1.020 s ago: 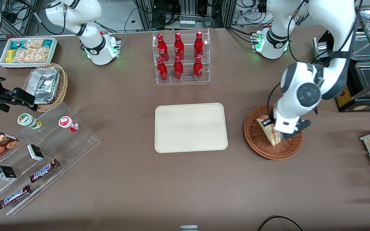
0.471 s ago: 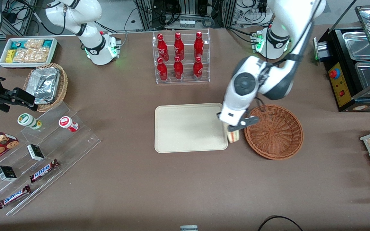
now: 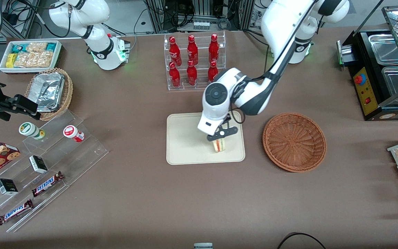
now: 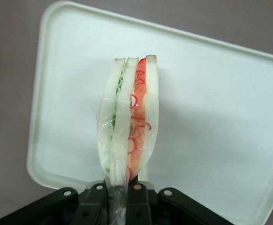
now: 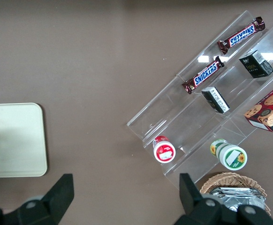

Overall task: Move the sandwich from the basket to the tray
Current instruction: 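Lift the sandwich and carry it over the cream tray, then lower the sandwich onto the tray and open the left gripper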

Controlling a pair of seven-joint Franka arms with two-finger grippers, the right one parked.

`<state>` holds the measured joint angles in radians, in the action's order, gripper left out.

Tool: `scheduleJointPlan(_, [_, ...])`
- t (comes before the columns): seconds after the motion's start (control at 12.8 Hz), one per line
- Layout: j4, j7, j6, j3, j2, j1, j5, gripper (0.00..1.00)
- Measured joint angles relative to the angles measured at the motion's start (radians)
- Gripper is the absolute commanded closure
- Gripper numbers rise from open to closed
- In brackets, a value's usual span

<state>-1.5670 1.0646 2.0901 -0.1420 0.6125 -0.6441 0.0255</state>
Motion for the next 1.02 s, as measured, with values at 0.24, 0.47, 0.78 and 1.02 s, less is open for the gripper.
scheduleJointPlan(0.24, [0.078, 0.024, 0.000, 0.000, 0.066, -0.028, 0.000, 0.88])
scheduleJointPlan(0.47, [0.092, 0.027, 0.019, 0.000, 0.095, -0.043, 0.000, 0.75])
scheduleJointPlan(0.78, [0.094, 0.037, 0.045, 0.001, 0.117, -0.050, 0.000, 0.00])
scheduleJointPlan(1.02, [0.126, 0.037, 0.034, 0.004, 0.101, -0.050, 0.001, 0.00])
